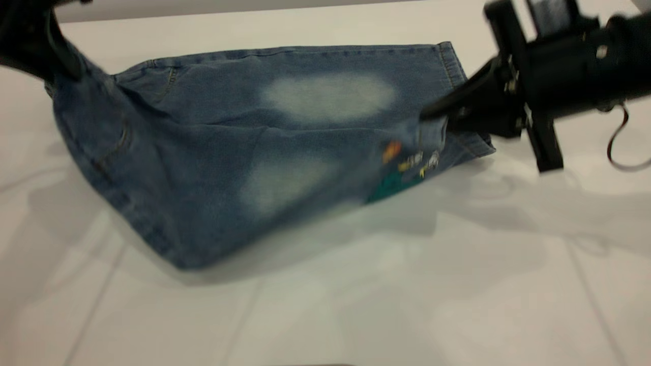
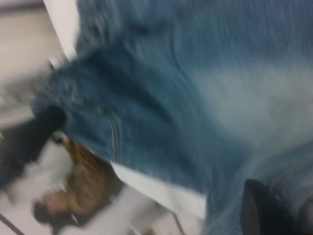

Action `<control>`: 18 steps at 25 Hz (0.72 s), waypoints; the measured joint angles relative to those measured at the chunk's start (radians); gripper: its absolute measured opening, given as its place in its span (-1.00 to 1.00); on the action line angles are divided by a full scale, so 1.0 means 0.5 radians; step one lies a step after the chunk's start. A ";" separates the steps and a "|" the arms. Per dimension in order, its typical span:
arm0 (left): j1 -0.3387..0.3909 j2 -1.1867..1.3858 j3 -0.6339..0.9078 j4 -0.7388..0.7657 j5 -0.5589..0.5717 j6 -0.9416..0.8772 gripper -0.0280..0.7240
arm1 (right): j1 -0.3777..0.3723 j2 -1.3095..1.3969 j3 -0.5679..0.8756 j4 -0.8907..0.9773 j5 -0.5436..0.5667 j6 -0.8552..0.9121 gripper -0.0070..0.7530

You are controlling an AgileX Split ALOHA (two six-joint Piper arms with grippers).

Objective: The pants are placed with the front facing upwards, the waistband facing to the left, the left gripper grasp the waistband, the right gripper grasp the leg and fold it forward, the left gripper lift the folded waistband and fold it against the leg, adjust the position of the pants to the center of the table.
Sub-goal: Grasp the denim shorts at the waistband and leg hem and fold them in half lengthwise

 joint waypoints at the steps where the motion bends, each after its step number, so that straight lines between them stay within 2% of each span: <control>1: 0.000 0.000 0.000 0.000 -0.073 -0.072 -0.71 | -0.021 0.000 -0.044 -0.002 -0.009 0.053 -0.92; 5: 0.014 0.000 0.000 -0.005 -0.321 -0.368 -0.71 | -0.056 0.004 -0.221 -0.008 -0.145 0.266 -0.92; 8: 0.078 0.013 0.000 -0.006 -0.439 -0.558 -0.71 | -0.056 0.042 -0.363 -0.014 -0.247 0.401 -0.92; 13: 0.181 0.128 0.000 -0.007 -0.553 -0.814 -0.71 | -0.056 0.172 -0.605 -0.024 -0.297 0.597 -0.92; 18: 0.195 0.265 0.000 -0.008 -0.764 -1.032 -0.71 | -0.056 0.392 -0.873 -0.030 -0.307 0.797 -0.92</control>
